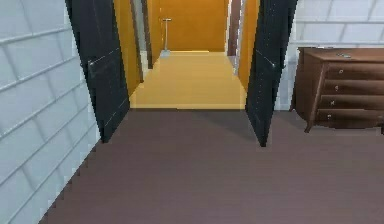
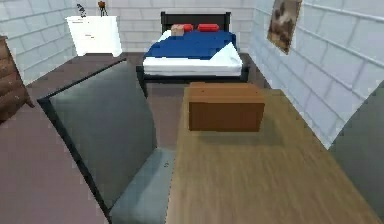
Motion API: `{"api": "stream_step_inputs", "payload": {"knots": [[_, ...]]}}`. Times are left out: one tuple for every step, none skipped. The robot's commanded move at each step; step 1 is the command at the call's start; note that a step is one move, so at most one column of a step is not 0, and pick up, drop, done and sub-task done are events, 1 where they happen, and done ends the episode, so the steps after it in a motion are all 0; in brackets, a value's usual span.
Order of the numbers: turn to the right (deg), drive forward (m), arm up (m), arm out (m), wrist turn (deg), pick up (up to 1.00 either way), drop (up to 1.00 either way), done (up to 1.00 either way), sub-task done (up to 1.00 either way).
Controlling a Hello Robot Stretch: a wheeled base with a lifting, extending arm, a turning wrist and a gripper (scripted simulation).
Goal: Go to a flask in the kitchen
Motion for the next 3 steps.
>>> {"api": "stream_step_inputs", "payload": {"knots": [[-6.0, 0.00, 0.00, 0.00, 0.0, 0.00, 0.00, 0.00, 0.00], [0.0, 1.00, 0.00, 0.00, 0.0, 0.00, 0.00, 0.00, 0.00], [0.0, 1.00, 0.00, 0.00, 0.0, 0.00, 0.00, 0.00, 0.00]]}}
